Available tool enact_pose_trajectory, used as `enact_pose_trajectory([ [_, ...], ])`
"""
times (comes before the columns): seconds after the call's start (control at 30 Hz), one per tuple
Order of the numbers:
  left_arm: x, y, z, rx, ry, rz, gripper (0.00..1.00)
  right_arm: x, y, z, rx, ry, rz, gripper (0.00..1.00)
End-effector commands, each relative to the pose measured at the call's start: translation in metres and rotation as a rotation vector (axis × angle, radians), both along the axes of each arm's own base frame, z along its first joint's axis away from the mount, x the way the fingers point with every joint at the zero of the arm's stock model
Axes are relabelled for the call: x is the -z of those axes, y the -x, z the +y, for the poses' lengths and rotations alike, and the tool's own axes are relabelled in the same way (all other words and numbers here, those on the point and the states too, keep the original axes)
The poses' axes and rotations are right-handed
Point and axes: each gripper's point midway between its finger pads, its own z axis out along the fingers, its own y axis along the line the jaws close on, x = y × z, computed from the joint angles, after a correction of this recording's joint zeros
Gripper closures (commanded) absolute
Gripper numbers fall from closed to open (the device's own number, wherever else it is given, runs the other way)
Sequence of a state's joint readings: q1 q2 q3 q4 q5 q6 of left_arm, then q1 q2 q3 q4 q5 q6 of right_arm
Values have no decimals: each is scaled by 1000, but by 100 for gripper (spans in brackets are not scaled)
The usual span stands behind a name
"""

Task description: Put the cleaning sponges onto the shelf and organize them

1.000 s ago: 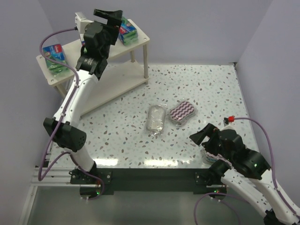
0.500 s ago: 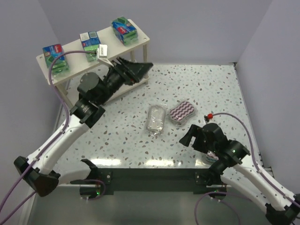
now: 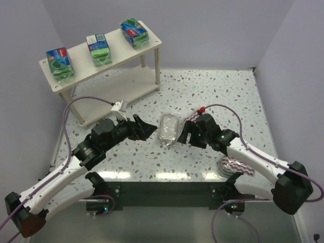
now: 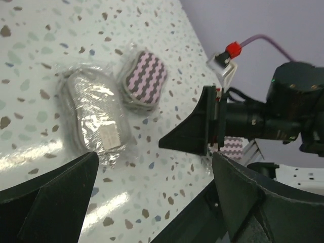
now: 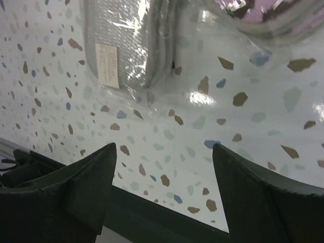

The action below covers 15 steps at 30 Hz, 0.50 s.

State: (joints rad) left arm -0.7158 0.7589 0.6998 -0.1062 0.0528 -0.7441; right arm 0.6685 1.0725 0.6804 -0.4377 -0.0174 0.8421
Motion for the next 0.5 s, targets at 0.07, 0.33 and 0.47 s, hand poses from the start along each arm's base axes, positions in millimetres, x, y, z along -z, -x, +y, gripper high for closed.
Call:
enact_pose_trajectory([
  [0.07, 34, -3, 27, -109, -137, 42, 0, -27, -49, 37, -30, -39, -119, 20],
  [0.33, 22, -1, 41, -174, -100, 55, 0, -8, -79, 59, -25, -19, -95, 19],
  [0.47, 18, 1, 51, -207, -109, 34, 0, 12, -87, 68, -25, 2, -61, 20],
])
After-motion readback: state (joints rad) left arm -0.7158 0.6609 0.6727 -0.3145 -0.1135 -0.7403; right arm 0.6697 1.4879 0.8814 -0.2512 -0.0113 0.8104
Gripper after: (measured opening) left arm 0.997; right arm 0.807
